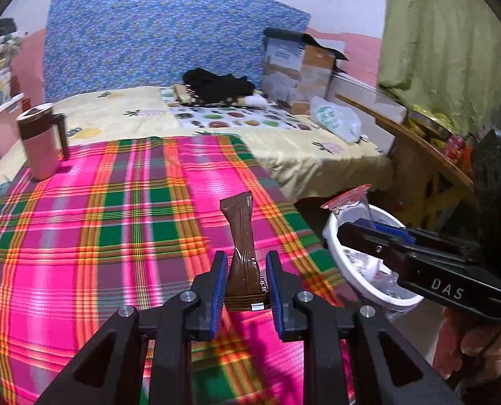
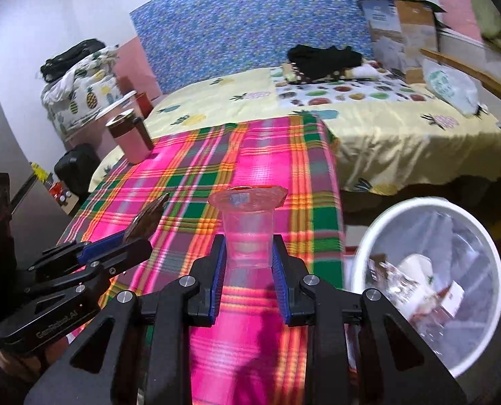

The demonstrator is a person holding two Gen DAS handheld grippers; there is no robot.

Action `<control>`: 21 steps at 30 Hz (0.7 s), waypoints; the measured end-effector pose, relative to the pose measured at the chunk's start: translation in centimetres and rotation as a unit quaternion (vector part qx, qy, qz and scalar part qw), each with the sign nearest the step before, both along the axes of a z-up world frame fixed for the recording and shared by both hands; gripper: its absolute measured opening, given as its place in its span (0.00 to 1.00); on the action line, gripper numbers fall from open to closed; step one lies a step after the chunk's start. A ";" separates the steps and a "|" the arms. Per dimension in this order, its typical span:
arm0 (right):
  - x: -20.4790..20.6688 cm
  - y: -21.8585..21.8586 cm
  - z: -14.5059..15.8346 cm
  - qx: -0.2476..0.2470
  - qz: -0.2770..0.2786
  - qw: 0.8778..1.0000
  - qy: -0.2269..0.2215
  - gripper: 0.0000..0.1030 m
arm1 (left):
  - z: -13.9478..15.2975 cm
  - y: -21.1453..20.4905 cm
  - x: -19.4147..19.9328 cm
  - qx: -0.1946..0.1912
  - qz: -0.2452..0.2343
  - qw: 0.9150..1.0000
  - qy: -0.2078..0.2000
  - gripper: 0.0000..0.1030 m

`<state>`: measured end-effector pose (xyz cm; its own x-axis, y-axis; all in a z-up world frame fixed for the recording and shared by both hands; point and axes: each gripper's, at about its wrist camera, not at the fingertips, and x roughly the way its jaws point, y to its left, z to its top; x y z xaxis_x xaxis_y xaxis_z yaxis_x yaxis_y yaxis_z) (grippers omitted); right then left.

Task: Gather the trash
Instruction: 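Carry the brown wrapper and clear cup over the bin and release both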

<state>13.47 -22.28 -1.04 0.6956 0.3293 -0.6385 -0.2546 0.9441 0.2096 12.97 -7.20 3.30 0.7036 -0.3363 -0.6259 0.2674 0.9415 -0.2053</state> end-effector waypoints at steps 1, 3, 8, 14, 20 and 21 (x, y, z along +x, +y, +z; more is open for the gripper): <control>-0.2 -0.5 -0.1 0.001 -0.006 1.000 0.000 0.26 | 0.0 -0.7 -0.1 0.000 -0.007 1.000 0.000 0.23; -0.5 -1.4 -0.1 0.003 -0.016 1.000 0.000 0.26 | -0.1 -2.0 -0.2 0.000 -0.019 1.000 0.001 0.23; -1.1 -3.3 -0.1 0.007 -0.039 0.999 -0.001 0.26 | -0.3 -4.5 -0.3 -0.002 -0.043 0.999 0.003 0.23; -1.6 -5.2 -0.4 0.015 -0.064 0.998 -0.002 0.26 | -0.5 -6.8 -0.3 -0.003 -0.065 0.998 0.007 0.23; -1.9 -7.0 -0.9 0.021 -0.089 0.996 0.001 0.26 | -0.9 -8.2 0.2 -0.005 -0.082 0.997 0.012 0.23; -2.0 -7.3 -0.9 0.022 -0.093 0.995 0.002 0.26 | -1.0 -8.6 0.3 -0.006 -0.086 0.996 0.013 0.23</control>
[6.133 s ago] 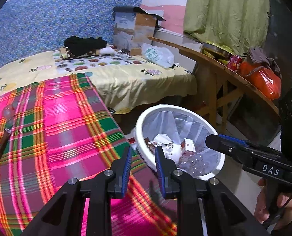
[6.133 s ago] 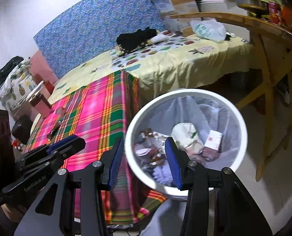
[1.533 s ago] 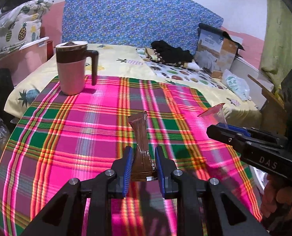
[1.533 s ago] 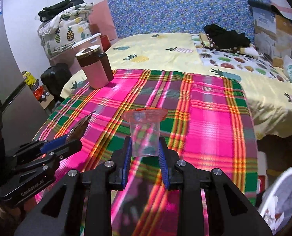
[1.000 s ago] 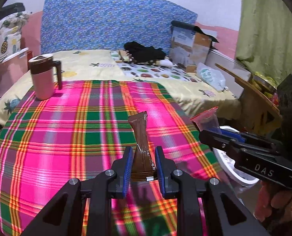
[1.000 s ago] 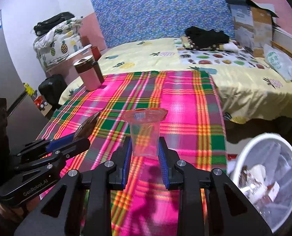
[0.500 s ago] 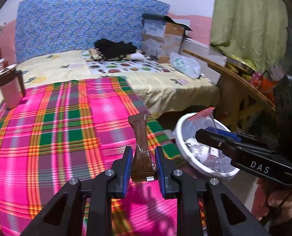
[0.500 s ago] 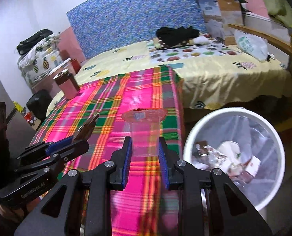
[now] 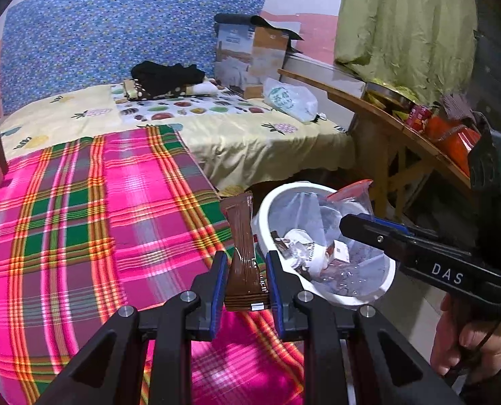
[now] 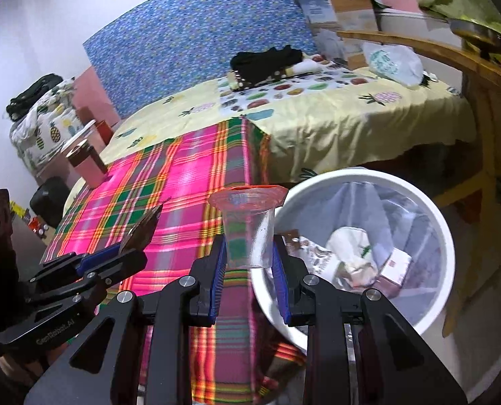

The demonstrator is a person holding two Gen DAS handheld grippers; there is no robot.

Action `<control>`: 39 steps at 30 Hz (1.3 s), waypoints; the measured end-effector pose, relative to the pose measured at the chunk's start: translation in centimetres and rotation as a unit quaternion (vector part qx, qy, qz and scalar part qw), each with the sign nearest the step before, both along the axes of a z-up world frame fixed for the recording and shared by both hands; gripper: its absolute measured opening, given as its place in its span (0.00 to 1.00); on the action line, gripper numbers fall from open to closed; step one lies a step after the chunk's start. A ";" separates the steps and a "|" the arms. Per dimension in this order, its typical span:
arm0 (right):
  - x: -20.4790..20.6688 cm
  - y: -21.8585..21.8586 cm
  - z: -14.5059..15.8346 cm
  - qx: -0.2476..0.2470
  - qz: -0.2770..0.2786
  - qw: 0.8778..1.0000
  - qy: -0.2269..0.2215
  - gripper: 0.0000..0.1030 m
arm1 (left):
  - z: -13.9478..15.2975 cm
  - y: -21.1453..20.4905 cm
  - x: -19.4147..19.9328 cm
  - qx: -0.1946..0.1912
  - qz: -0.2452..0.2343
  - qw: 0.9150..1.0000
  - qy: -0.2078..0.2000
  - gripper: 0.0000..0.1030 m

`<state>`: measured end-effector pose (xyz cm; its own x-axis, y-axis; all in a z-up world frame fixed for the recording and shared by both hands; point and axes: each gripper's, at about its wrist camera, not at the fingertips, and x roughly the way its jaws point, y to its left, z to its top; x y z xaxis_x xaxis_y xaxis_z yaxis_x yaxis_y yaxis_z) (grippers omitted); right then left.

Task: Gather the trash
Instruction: 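Carry the brown wrapper and clear cup over the bin and release both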

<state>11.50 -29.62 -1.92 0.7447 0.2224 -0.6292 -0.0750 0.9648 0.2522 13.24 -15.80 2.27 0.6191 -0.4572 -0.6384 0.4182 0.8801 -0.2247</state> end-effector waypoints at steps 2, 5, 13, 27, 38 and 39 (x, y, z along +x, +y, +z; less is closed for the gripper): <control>-0.2 -0.6 -0.1 0.001 -0.006 1.000 0.001 0.26 | -0.1 -0.4 0.1 0.000 -0.005 1.000 0.001 0.23; -0.4 -1.5 -0.2 0.003 -0.017 1.000 0.002 0.26 | -0.3 -1.2 0.3 0.000 -0.015 1.000 0.004 0.23; -0.7 -3.9 -0.9 0.010 -0.044 0.999 0.011 0.26 | -1.2 -3.5 1.0 0.001 -0.038 0.999 0.014 0.23; -0.3 -7.1 -2.4 0.016 -0.074 0.996 0.040 0.26 | -3.3 -8.3 2.7 0.013 -0.079 0.996 0.035 0.23; 0.5 -8.6 -4.1 0.014 -0.084 0.993 0.079 0.27 | -5.7 -11.7 4.5 0.022 -0.109 0.992 0.055 0.23; 0.6 -8.7 -4.3 0.013 -0.083 0.993 0.083 0.27 | -5.8 -11.8 4.6 0.021 -0.110 0.992 0.056 0.23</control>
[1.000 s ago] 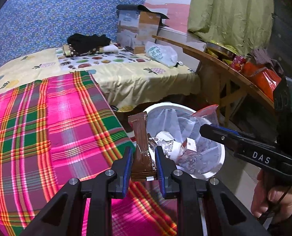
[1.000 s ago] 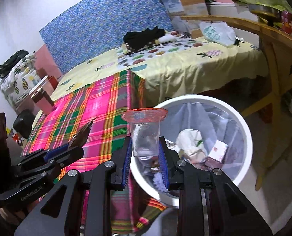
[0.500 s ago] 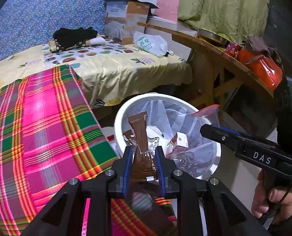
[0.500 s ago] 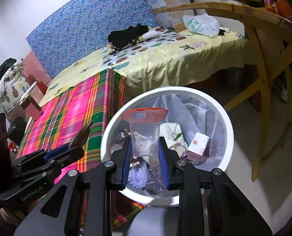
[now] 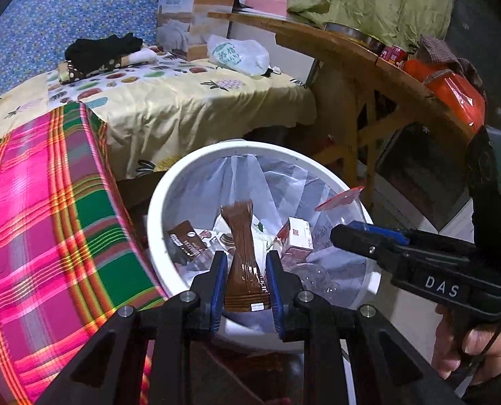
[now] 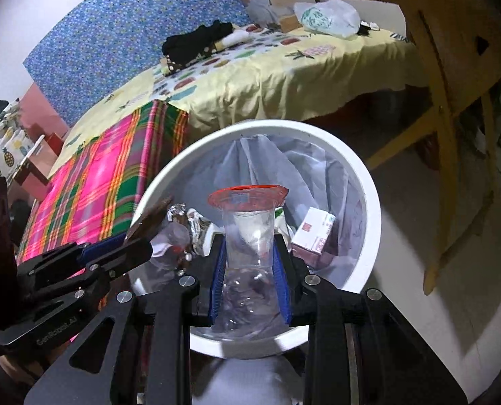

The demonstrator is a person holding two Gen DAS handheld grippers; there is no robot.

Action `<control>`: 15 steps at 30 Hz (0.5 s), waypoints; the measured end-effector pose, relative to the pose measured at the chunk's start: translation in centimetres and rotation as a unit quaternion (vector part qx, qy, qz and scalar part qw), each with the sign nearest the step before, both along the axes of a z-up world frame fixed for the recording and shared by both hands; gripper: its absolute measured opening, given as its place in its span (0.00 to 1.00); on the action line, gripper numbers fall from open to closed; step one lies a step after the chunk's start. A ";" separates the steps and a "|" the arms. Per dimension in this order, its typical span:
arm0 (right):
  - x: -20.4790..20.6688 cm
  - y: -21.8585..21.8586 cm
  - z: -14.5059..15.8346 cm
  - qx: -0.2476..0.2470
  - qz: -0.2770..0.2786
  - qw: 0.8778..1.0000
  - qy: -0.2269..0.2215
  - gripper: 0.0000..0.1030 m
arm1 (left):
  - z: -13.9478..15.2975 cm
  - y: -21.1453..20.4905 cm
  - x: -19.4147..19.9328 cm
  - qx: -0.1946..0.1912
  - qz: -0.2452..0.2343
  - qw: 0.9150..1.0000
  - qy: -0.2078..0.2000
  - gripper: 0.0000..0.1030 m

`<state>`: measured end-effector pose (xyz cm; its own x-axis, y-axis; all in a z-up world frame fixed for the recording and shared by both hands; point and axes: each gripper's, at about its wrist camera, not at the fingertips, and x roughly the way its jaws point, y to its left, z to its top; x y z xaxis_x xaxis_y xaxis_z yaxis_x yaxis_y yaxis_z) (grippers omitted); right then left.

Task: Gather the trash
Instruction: 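Carry the brown wrapper and clear cup over the bin and release both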

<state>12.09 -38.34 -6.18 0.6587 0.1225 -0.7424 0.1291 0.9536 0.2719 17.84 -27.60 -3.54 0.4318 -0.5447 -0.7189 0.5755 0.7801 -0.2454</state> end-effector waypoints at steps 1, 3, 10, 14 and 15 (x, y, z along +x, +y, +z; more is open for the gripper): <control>0.0 0.0 -0.1 -0.002 0.001 1.000 0.003 0.27 | -0.1 -0.1 0.1 0.000 0.000 1.000 0.001 0.23; 0.1 0.1 -0.2 -0.007 0.001 1.000 0.007 0.27 | -0.3 -0.4 0.4 0.000 -0.001 1.000 0.005 0.23; -0.1 -0.3 -0.1 -0.008 -0.001 1.000 0.004 0.29 | -0.2 -0.3 0.6 -0.004 0.005 1.000 0.003 0.23; -0.5 -0.1 0.2 -0.009 -0.001 1.000 -0.001 0.32 | 0.4 0.2 0.3 -0.007 0.008 1.000 -0.002 0.24; -0.5 -0.1 0.3 -0.009 -0.001 1.000 -0.002 0.32 | 0.6 0.4 0.1 -0.008 0.009 1.000 -0.004 0.24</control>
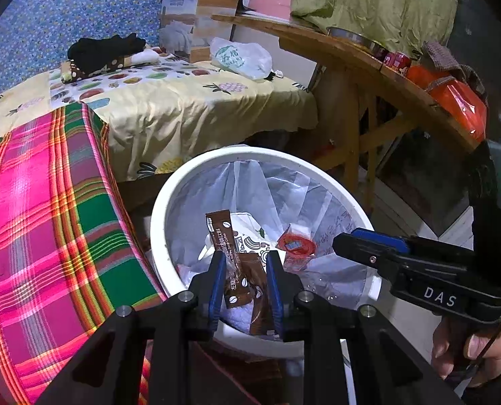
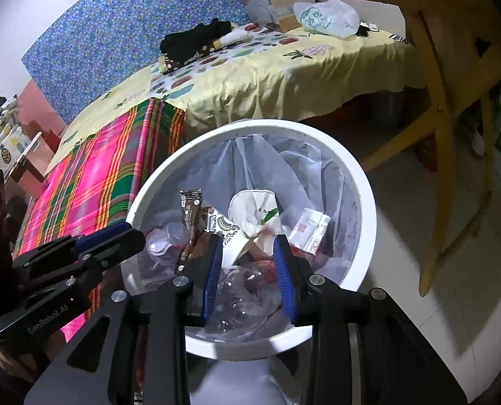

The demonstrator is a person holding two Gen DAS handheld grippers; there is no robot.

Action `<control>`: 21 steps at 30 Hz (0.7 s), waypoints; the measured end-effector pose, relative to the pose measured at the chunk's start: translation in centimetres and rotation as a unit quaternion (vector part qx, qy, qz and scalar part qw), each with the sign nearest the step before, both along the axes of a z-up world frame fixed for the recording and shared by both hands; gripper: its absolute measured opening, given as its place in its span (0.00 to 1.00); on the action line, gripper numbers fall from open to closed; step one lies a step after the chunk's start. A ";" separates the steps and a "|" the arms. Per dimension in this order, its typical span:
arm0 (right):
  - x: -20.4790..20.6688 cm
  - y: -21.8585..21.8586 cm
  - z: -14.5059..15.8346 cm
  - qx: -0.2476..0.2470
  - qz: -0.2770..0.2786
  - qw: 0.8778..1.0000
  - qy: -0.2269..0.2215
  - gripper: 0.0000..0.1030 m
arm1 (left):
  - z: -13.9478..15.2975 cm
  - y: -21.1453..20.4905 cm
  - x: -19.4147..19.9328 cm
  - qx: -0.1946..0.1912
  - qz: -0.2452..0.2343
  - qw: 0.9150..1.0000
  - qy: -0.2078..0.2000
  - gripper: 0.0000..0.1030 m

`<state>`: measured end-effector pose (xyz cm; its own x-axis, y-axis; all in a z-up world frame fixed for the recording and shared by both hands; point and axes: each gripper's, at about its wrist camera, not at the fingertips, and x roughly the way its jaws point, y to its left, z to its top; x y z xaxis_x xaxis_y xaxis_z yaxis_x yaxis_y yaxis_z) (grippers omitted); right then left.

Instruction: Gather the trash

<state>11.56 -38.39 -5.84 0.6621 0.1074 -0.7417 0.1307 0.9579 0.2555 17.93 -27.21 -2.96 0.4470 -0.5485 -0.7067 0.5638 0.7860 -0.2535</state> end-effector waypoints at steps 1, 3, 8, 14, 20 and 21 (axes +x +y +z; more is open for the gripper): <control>-0.1 0.1 0.1 0.000 0.000 1.000 -0.002 0.32 | 0.2 0.1 -0.2 -0.001 0.000 1.000 -0.002 0.24; -0.3 0.3 0.4 -0.002 0.001 1.000 -0.005 0.32 | 0.5 0.4 -0.5 -0.002 0.001 1.000 -0.005 0.27; -1.1 1.4 1.1 -0.005 0.005 1.000 -0.013 0.32 | 1.6 1.4 -1.9 -0.005 0.006 1.000 -0.015 0.33; -2.0 2.7 2.1 -0.018 0.011 0.999 -0.031 0.33 | 3.1 3.4 -4.2 -0.005 0.023 0.999 -0.033 0.33; -2.9 3.9 2.9 -0.030 0.016 0.998 -0.057 0.36 | 3.9 5.4 -6.3 0.004 0.048 0.997 -0.056 0.33; -3.1 4.2 3.0 -0.031 0.019 0.997 -0.061 0.38 | 3.9 5.9 -6.8 0.005 0.053 0.997 -0.058 0.33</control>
<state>8.41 -34.18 -2.82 0.7445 0.0905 -0.6615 0.0648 0.9763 0.2066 11.11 -21.33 0.97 0.5817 -0.4866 -0.6518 0.5024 0.8451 -0.1825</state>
